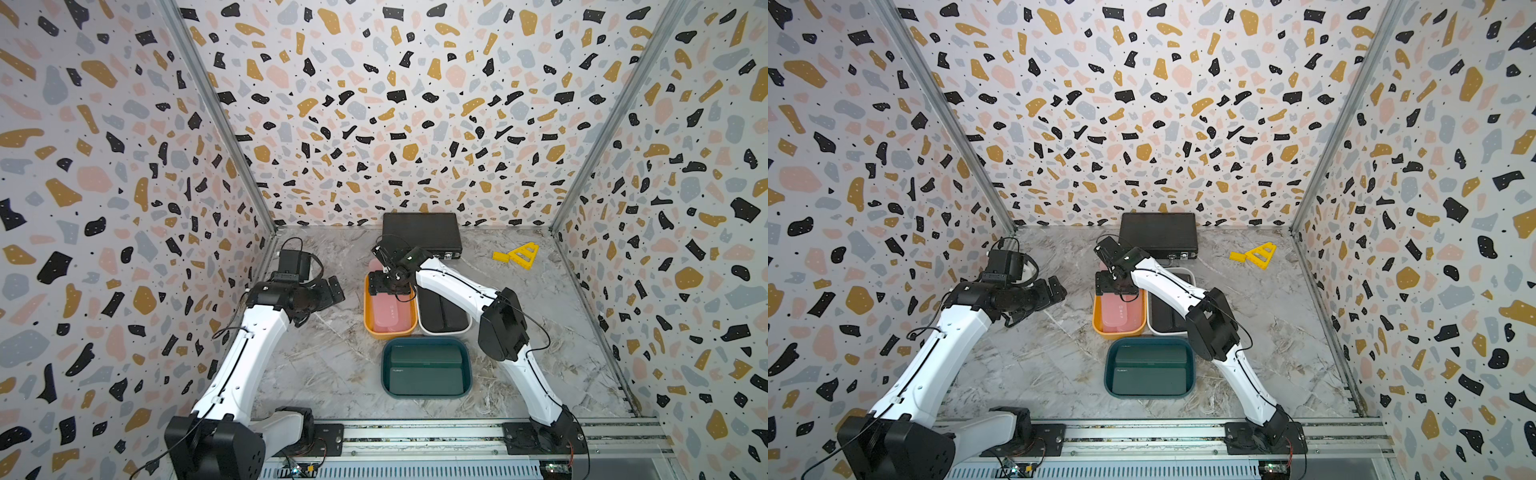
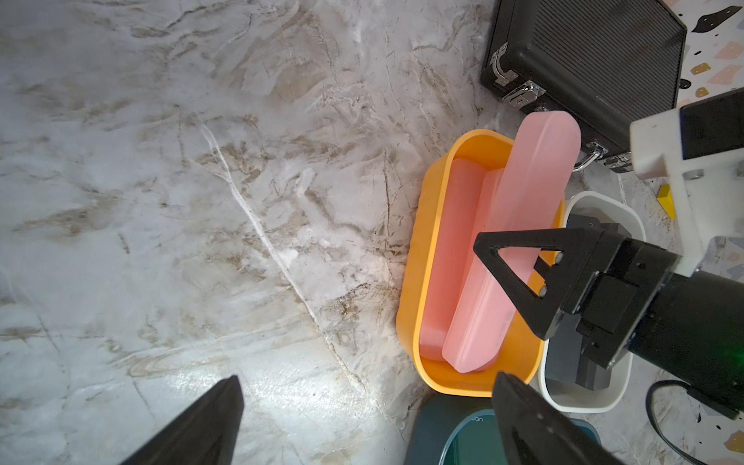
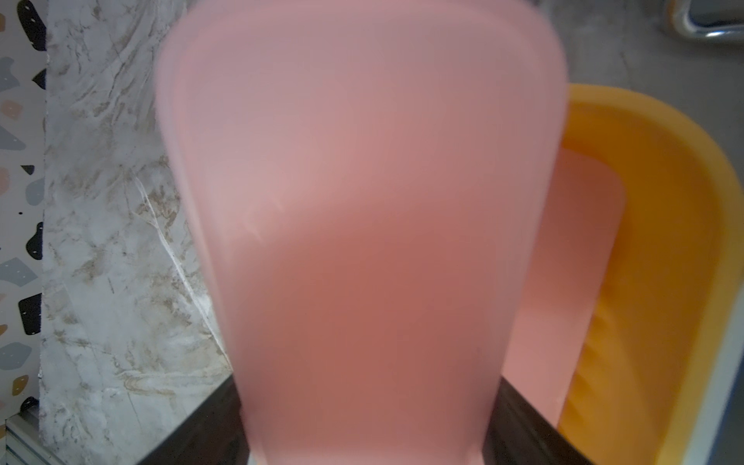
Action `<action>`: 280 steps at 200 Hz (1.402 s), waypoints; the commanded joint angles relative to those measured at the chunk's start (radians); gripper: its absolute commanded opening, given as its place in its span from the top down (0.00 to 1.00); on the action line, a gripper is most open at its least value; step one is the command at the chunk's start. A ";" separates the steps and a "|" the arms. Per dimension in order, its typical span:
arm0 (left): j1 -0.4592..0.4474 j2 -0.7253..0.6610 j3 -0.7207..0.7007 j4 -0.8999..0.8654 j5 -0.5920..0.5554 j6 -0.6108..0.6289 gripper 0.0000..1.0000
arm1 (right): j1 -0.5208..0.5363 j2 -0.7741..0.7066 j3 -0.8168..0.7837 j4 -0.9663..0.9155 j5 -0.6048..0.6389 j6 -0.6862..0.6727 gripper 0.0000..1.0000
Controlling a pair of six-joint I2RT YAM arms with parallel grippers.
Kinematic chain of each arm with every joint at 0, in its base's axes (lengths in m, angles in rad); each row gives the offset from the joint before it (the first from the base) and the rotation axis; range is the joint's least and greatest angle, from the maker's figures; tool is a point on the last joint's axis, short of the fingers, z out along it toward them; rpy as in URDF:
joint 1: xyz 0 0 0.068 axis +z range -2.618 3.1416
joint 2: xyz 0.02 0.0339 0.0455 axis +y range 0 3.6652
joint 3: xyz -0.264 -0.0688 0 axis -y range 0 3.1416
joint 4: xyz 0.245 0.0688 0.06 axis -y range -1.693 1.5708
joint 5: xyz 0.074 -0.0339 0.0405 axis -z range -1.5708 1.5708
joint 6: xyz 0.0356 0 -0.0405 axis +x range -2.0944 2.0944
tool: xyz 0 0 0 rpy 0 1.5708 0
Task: Place the pencil cases by color into the storage box
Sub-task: Place the pencil case at the storage box.
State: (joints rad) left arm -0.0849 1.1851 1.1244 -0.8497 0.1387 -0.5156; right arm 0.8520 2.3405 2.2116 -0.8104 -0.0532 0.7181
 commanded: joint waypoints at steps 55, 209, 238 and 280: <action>0.014 0.005 -0.017 0.023 0.022 0.014 0.00 | 0.005 -0.008 -0.029 0.007 0.019 0.018 0.33; 0.024 0.025 -0.021 0.027 0.049 0.018 0.00 | 0.007 0.020 -0.049 -0.016 0.048 0.022 0.23; 0.025 0.026 -0.021 0.026 0.053 0.019 0.00 | 0.008 0.028 -0.050 -0.021 0.050 0.020 0.22; 0.025 0.026 -0.021 0.027 0.056 0.017 0.00 | 0.008 0.033 -0.052 -0.028 0.053 0.018 0.20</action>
State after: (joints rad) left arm -0.0662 1.2095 1.1168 -0.8436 0.1829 -0.5117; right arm 0.8539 2.3596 2.1677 -0.8158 -0.0296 0.7368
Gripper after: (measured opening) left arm 0.999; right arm 0.814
